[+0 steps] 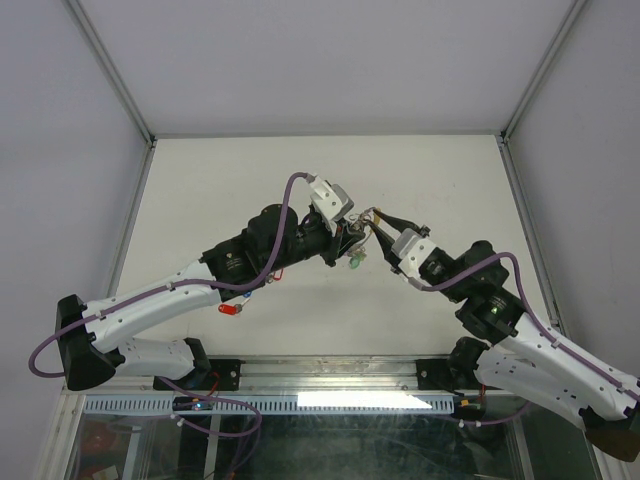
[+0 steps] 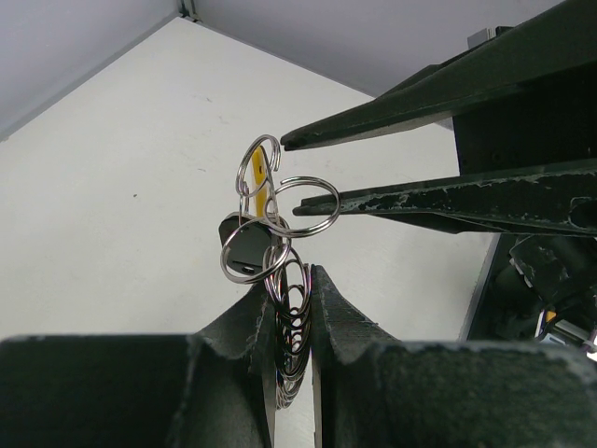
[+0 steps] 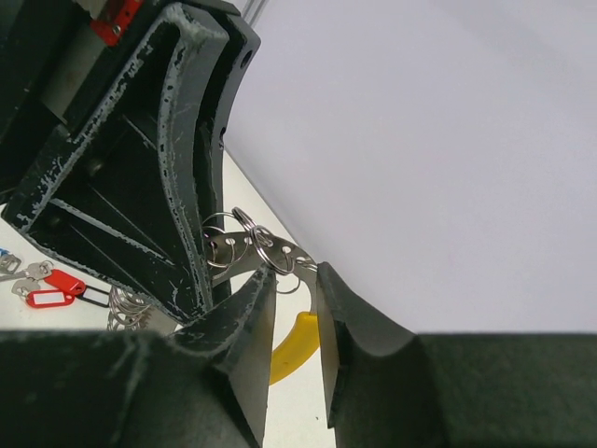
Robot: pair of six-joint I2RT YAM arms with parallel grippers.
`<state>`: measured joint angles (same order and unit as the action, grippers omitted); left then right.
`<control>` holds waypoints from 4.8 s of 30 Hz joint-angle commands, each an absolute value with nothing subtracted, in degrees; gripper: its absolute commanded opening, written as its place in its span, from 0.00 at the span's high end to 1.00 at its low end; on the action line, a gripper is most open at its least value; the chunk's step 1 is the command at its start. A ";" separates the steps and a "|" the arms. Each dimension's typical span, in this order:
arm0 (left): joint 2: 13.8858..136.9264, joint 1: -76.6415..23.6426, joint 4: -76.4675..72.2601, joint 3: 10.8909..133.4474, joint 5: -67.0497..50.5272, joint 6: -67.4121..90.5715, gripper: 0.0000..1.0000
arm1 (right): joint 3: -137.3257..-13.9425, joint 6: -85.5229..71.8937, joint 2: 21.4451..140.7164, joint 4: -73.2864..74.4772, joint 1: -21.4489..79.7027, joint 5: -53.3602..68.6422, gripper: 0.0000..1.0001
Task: Put the keys on the keyring
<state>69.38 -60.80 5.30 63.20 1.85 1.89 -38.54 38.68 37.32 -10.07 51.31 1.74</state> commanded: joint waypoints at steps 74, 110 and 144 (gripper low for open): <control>68.96 -61.18 1.24 65.33 3.10 1.31 1.00 | -38.87 38.68 34.85 -9.47 51.42 1.90 1.00; 69.74 -61.17 2.74 66.52 2.38 0.31 1.00 | -37.44 37.09 37.15 -13.12 51.42 0.00 0.87; 68.09 -61.17 0.17 64.73 0.55 -0.07 0.91 | -28.15 19.26 39.25 -39.88 51.37 -3.16 1.00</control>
